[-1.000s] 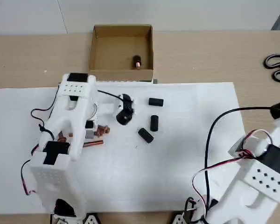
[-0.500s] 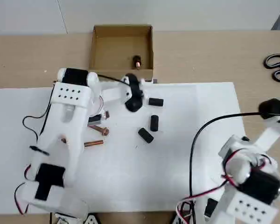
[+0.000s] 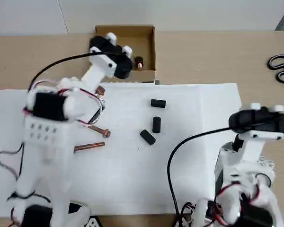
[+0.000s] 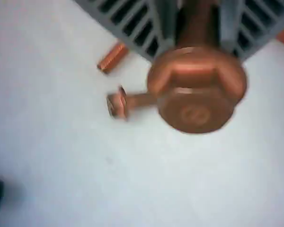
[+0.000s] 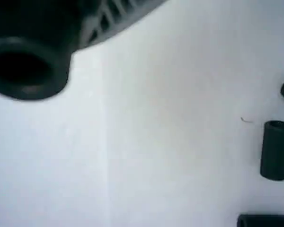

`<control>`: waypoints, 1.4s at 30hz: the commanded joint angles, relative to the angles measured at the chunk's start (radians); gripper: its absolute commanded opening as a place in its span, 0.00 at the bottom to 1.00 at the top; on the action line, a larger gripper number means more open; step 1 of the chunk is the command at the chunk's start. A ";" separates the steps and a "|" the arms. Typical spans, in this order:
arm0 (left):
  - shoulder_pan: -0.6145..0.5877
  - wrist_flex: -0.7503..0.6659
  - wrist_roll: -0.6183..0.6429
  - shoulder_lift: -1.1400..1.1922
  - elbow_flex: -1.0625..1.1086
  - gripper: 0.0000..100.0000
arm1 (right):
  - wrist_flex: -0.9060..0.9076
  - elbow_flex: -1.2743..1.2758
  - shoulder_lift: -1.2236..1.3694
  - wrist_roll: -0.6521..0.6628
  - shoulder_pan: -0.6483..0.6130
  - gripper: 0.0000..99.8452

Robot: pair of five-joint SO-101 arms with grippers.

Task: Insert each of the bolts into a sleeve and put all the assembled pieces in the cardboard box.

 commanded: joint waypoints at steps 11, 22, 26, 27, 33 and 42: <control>-0.063 -0.241 0.497 -0.404 0.111 0.01 | -0.148 0.140 -0.225 0.008 -0.360 0.00; -0.055 -0.583 0.809 -0.913 0.673 0.01 | -0.243 0.431 -0.458 -0.003 -0.526 0.00; -0.055 -0.606 0.970 -1.063 0.849 0.01 | -0.337 0.502 -0.453 -0.075 -0.532 0.00; -0.055 -0.605 1.005 -1.099 0.886 0.01 | -0.364 0.526 -0.453 -0.083 -0.536 0.00; -0.054 -0.606 1.066 -1.298 1.089 0.01 | -0.490 0.638 -0.453 -0.089 -0.739 0.00; 0.005 -0.608 1.066 -1.445 1.225 0.01 | -0.585 0.736 -0.453 -0.083 -1.033 0.00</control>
